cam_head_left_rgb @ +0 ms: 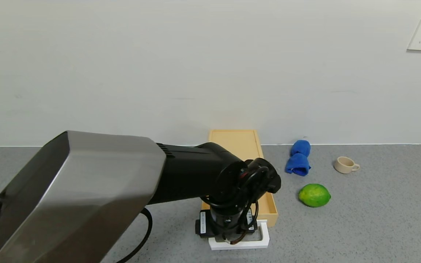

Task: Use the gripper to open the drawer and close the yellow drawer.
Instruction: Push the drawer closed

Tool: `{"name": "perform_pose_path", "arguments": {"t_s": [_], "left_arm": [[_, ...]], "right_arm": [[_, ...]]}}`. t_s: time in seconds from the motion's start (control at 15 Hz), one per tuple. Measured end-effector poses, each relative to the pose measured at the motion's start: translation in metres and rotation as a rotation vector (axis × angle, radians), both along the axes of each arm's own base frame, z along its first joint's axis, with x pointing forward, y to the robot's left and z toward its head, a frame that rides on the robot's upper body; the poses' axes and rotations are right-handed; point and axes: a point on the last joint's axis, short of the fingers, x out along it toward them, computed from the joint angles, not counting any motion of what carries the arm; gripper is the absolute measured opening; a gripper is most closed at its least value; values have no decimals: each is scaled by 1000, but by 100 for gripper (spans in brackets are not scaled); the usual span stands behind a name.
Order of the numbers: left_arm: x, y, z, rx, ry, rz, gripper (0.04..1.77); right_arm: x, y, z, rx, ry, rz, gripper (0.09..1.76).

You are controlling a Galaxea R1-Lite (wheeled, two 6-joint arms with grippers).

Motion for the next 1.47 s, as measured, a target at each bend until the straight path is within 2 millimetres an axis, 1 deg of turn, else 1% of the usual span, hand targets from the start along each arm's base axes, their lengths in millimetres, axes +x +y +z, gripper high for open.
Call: {"name": "perform_pose_path", "arguments": {"t_s": [0.67,1.47], "left_arm": [[10,-2,0,20,-61,20,172],[28,3,2,33,-103,32,172]], "right_arm": [[0,0,0,0,0,0,171],[0,0,0,0,0,0,171]]}}
